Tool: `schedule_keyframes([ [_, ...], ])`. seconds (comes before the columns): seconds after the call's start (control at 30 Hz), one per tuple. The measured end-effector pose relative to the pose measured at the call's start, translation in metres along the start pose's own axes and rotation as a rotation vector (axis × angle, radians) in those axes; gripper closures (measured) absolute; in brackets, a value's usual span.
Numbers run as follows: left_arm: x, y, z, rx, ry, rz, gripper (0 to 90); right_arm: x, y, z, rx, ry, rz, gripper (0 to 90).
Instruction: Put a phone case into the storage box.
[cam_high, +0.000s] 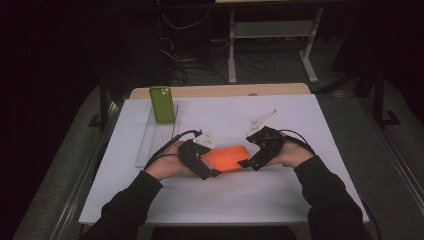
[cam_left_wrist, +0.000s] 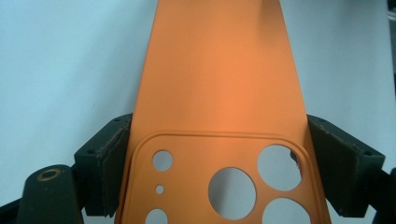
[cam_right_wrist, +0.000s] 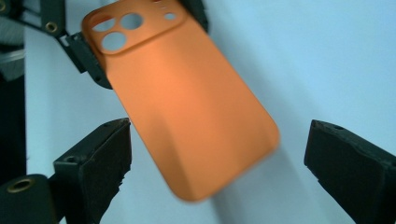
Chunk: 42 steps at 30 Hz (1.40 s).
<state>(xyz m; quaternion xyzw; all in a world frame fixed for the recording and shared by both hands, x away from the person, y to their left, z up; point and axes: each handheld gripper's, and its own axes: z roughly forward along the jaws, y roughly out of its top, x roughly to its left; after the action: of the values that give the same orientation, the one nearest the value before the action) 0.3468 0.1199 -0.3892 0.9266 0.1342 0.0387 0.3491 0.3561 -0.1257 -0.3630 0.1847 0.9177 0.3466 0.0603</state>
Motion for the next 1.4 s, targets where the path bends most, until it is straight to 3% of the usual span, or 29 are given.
schedule_keyframes([
  [0.03,0.001,-0.001,-0.002,0.005,0.004,-0.010,15.6,0.001,-0.002,-0.002,-0.003,-0.011,0.047,6.6],
  [0.07,-0.001,-0.002,-0.001,-0.014,0.011,-0.044,15.6,0.000,-0.004,-0.004,-0.013,-0.018,0.066,6.6],
  [0.13,0.000,-0.004,-0.004,-0.008,0.040,-0.067,15.5,0.000,-0.009,-0.005,-0.035,-0.038,0.111,6.8],
  [0.17,-0.001,-0.005,-0.004,-0.011,0.057,-0.087,15.5,0.001,-0.012,-0.005,-0.053,-0.039,0.160,6.9],
  [0.27,-0.002,-0.010,-0.007,-0.015,0.093,-0.124,15.5,-0.001,-0.023,-0.005,-0.089,-0.051,0.199,7.6],
  [0.33,-0.002,-0.013,-0.009,-0.018,0.102,-0.125,15.5,-0.001,-0.031,-0.005,-0.096,-0.044,0.231,6.5],
  [0.47,-0.001,-0.016,-0.012,-0.020,0.110,-0.134,15.5,0.003,-0.039,-0.005,-0.122,-0.071,0.259,3.2],
  [0.53,-0.001,-0.016,-0.013,-0.037,0.118,-0.157,15.5,0.006,-0.041,-0.005,-0.140,-0.092,0.261,3.2],
  [0.63,0.001,-0.015,-0.017,-0.036,0.116,-0.144,15.5,0.010,-0.044,0.000,-0.154,-0.123,0.258,1.2],
  [0.7,0.000,-0.014,-0.017,-0.056,0.116,-0.165,15.4,0.011,-0.046,0.005,-0.147,-0.134,0.243,0.1],
  [0.73,0.002,-0.014,-0.019,-0.039,0.117,-0.146,15.5,0.012,-0.046,0.007,-0.141,-0.142,0.234,0.0],
  [0.83,0.002,-0.014,-0.019,-0.041,0.121,-0.154,15.4,0.015,-0.045,0.013,-0.120,-0.185,0.200,0.0],
  [1.07,0.003,-0.014,-0.020,-0.039,0.125,-0.156,15.4,0.025,-0.043,0.017,-0.129,-0.288,0.088,0.0],
  [1.27,0.003,-0.014,-0.019,-0.033,0.117,-0.156,15.4,0.031,-0.042,0.017,-0.149,-0.323,-0.004,0.0],
  [1.4,0.003,-0.014,-0.018,-0.035,0.117,-0.158,15.4,0.036,-0.040,0.018,-0.134,-0.376,-0.069,0.0],
])
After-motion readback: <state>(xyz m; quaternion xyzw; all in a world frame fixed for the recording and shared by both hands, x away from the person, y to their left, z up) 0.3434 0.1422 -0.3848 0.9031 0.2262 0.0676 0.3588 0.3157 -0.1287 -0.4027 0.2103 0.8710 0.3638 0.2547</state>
